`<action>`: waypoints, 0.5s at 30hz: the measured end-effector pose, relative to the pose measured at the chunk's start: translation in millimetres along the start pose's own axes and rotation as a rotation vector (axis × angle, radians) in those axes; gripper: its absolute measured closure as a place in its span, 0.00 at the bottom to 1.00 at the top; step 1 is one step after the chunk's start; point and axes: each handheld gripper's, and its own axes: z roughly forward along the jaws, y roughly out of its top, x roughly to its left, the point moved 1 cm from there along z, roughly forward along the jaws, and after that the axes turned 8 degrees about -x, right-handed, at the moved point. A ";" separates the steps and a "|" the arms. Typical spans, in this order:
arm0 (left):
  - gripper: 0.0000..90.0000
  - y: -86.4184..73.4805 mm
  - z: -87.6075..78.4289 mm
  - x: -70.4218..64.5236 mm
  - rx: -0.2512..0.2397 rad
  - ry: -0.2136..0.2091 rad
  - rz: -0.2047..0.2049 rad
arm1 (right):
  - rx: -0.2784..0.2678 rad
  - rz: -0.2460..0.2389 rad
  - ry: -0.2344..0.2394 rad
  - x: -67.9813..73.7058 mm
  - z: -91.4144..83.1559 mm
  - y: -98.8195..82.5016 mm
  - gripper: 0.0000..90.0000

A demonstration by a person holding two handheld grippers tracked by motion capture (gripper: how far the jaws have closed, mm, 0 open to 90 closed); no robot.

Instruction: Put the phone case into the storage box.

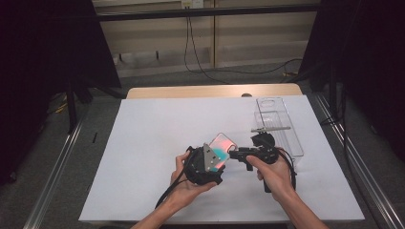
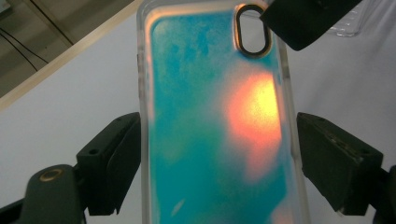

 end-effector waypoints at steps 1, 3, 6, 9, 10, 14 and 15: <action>0.19 0.0 0.2 -0.1 0.001 -0.001 0.000 | 0.001 0.005 0.000 0.1 0.6 0.8 0.64; 0.19 0.0 0.2 0.2 0.004 0.001 0.008 | 0.010 0.025 0.006 0.0 2.5 3.2 0.67; 0.19 0.2 -0.6 1.5 0.005 0.003 0.010 | 0.019 0.050 0.001 -0.7 4.8 5.4 0.72; 0.19 0.0 -0.8 1.8 0.007 0.008 0.012 | 0.021 0.074 0.008 -2.4 7.3 6.4 0.75; 0.19 -0.1 -0.5 1.8 0.005 0.011 0.013 | 0.026 0.084 0.013 -3.0 8.3 6.6 0.76; 0.19 -0.1 0.2 0.8 -0.002 0.018 0.014 | 0.040 0.125 0.027 -5.9 11.4 7.8 0.77; 0.19 0.0 0.1 0.6 -0.002 0.019 0.016 | 0.039 0.132 0.027 -6.4 12.0 8.0 0.78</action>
